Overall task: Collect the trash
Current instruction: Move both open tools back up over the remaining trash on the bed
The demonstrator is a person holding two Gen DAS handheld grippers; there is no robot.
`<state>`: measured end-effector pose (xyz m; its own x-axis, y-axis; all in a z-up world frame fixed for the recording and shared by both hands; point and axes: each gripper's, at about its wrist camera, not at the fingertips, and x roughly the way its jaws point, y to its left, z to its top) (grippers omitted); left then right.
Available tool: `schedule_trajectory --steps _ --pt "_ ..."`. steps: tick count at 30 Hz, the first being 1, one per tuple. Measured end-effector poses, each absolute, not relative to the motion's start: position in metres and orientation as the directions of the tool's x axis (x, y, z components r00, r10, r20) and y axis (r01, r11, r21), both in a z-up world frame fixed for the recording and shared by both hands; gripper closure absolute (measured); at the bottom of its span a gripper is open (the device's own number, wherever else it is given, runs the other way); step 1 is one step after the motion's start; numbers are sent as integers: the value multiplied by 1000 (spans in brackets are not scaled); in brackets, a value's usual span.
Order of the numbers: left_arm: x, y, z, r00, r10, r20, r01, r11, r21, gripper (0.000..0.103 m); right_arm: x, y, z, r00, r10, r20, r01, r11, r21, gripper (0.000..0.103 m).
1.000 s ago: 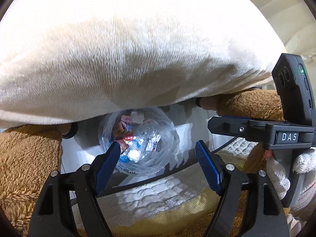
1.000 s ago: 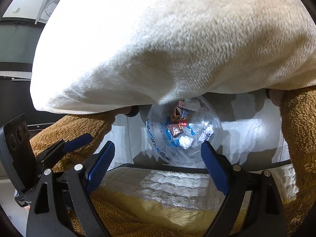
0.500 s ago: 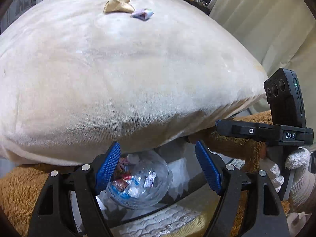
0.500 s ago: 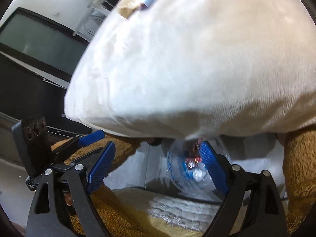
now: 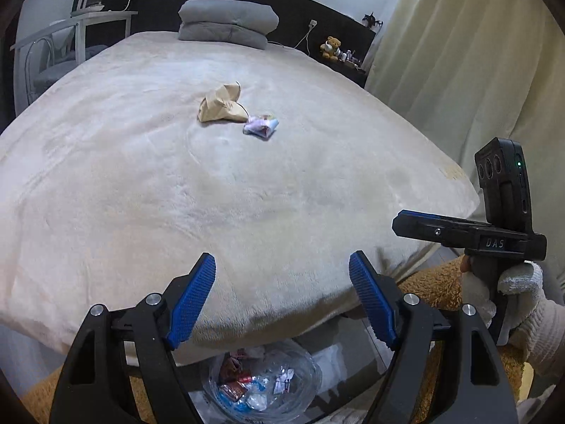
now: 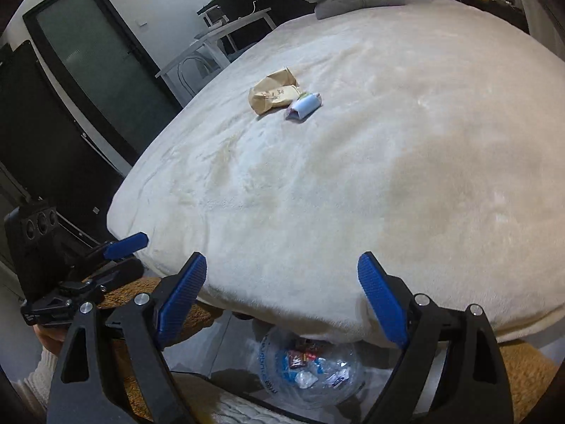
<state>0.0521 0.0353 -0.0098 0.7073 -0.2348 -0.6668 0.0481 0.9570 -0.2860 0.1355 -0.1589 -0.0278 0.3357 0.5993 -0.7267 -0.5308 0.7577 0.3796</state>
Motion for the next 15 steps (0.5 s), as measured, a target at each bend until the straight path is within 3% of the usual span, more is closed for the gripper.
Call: schedule_trajectory --steps 15 --pt "93 81 18 761 -192 -620 -21 947 -320 26 210 -101 -9 469 541 -698 -668 734 121 16"
